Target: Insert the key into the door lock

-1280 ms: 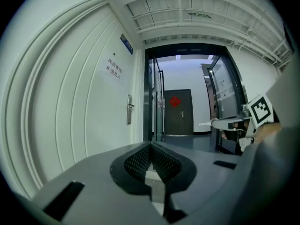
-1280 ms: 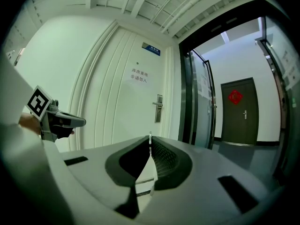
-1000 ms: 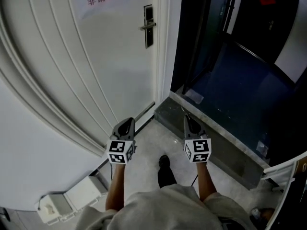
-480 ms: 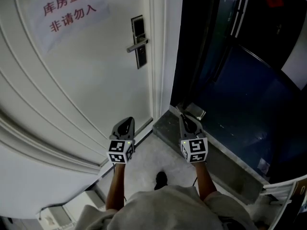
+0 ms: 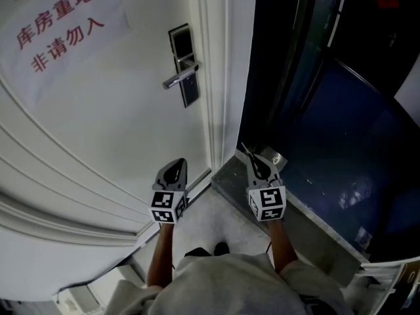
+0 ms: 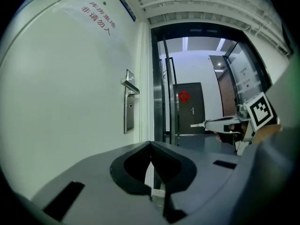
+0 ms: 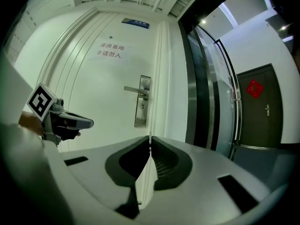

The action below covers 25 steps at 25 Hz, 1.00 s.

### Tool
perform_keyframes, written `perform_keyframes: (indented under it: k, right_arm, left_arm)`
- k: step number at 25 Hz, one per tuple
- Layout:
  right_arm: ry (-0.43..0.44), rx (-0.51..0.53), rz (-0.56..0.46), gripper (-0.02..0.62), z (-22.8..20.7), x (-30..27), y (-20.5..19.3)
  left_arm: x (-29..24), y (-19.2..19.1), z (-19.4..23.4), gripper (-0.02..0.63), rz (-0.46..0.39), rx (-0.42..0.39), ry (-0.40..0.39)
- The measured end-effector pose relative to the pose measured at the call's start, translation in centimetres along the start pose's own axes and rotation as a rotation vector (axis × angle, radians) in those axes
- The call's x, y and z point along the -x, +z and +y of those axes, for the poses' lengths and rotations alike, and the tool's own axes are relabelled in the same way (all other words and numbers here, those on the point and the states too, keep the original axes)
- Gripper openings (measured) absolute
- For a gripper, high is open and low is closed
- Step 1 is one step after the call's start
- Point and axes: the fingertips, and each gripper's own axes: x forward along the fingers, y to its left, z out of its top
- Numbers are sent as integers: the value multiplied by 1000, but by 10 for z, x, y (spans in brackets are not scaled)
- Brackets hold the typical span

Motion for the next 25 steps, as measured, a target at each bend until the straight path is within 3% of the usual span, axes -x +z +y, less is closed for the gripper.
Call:
perform_keyframes:
  k: [10, 25]
  right_arm:
    - [6, -13, 27, 31, -4, -54, -6]
    - [-87, -2, 5, 30, -7, -131, 22]
  left_arm:
    - [-35, 7, 39, 17, -3, -5, 15]
    - [-103, 23, 80, 17, -33, -2, -120]
